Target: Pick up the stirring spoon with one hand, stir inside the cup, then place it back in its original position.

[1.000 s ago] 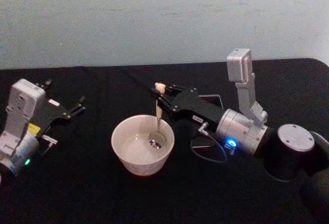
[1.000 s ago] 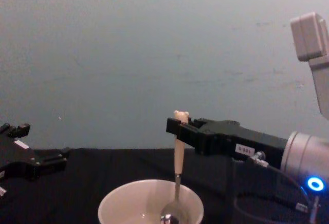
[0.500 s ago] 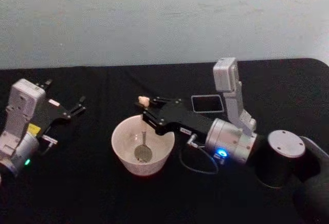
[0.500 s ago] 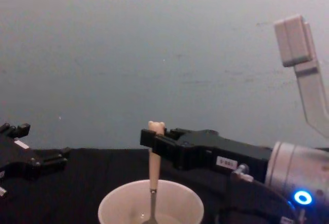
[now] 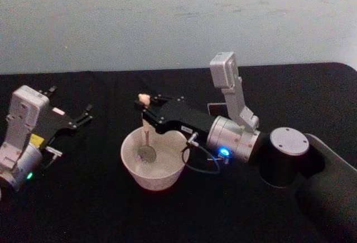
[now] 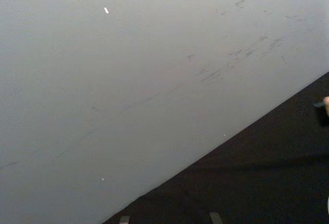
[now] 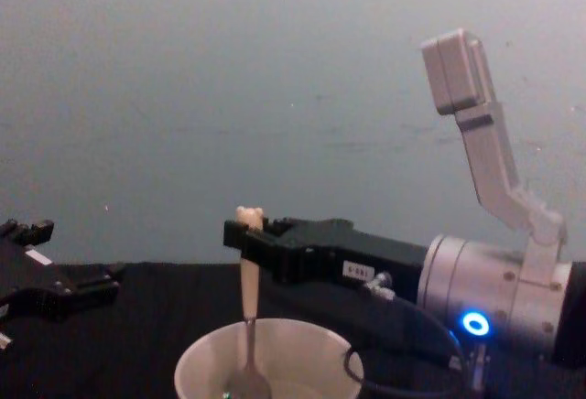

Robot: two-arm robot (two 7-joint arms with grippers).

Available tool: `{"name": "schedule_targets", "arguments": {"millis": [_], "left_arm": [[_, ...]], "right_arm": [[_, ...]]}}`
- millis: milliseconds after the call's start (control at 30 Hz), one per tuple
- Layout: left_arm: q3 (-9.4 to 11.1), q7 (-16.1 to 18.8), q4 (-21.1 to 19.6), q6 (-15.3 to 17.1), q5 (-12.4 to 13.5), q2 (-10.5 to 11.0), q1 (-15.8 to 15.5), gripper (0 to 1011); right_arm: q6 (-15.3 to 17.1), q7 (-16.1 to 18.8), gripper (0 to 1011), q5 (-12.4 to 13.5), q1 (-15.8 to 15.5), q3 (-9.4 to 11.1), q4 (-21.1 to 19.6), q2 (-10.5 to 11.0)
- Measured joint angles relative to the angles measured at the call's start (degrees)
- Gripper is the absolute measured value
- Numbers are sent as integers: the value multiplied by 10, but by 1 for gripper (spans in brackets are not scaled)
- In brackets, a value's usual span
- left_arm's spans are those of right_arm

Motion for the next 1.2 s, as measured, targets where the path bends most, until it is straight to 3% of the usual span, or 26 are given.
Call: {"name": "schedule_targets", "arguments": {"millis": [300, 700, 933, 1200], "left_arm": [[0, 0, 0, 0, 0, 0, 0, 1001], [0, 0, 0, 0, 0, 0, 0, 1001], [0, 0, 0, 0, 0, 0, 0, 1001], [0, 0, 0, 0, 0, 0, 0, 1001]], "right_arm": [[-6, -12, 215, -8, 10, 18, 16, -1], [11, -11, 215, 1, -25, 36, -44, 33], [25, -3, 215, 13, -49, 33, -81, 51], [29, 1, 215, 22, -58, 24, -96, 55]]}}
